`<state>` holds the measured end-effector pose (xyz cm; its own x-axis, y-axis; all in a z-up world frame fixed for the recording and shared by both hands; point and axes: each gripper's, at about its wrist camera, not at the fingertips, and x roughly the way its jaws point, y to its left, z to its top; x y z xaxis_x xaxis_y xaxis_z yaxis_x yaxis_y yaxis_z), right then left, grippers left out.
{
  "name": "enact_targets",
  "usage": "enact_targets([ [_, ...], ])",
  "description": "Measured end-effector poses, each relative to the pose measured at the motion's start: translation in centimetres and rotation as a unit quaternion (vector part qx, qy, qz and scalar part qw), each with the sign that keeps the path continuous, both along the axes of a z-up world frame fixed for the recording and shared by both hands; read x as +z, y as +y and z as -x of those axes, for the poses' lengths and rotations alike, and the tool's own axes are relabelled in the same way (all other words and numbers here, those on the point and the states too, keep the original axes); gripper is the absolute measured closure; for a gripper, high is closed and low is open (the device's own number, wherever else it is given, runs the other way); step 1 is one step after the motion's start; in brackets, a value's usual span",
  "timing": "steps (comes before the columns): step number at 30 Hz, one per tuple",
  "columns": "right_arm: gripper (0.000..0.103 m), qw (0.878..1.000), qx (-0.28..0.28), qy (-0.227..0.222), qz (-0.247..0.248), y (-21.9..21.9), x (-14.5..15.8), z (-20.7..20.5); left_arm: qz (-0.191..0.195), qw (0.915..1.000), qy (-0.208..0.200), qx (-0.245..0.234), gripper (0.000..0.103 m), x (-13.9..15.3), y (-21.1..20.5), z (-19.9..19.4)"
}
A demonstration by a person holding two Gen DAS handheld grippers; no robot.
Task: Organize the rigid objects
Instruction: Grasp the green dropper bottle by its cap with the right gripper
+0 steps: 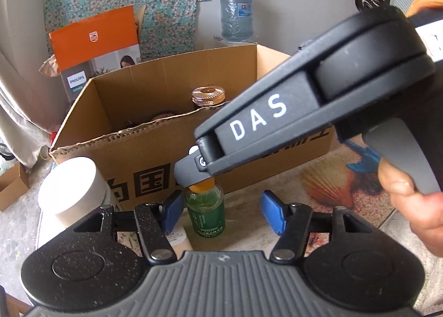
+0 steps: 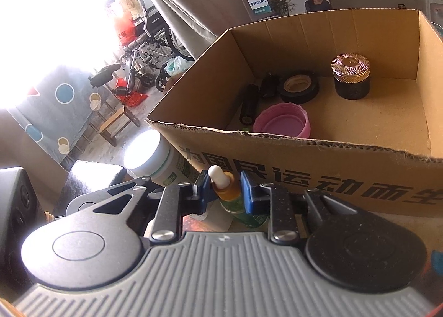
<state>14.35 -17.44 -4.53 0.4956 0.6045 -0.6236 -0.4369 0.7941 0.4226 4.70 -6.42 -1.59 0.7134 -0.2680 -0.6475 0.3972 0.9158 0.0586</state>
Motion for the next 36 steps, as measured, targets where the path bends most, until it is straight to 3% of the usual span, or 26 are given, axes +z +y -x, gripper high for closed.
enact_targets([
  [9, 0.081, 1.0, -0.011, 0.006, 0.01, -1.4, 0.2, 0.8, 0.044, 0.9987, 0.017, -0.019, 0.04, 0.2, -0.1, 0.4],
  [22, 0.081, 0.998, -0.048, 0.011, 0.029, -5.5, 0.6, 3.2, 0.086, 0.9925, 0.019, -0.084, 0.038, -0.6, -2.0, 1.8],
  [24, 0.081, 0.998, -0.049, 0.013, 0.025, -5.7, 0.6, 3.2, 0.074, 0.9938, 0.013, -0.082, 0.038, -0.7, -2.5, 2.0],
  [29, 0.08, 0.999, -0.044, 0.012, 0.024, -5.5, 0.5, 3.2, -0.004, 0.9973, -0.007, -0.073, 0.043, -1.8, -4.2, 1.5],
  [36, 0.079, 0.998, -0.042, 0.004, 0.04, -4.6, 0.5, 3.3, -0.027, 0.9972, 0.015, -0.068, 0.058, -4.0, -5.0, 0.7],
])
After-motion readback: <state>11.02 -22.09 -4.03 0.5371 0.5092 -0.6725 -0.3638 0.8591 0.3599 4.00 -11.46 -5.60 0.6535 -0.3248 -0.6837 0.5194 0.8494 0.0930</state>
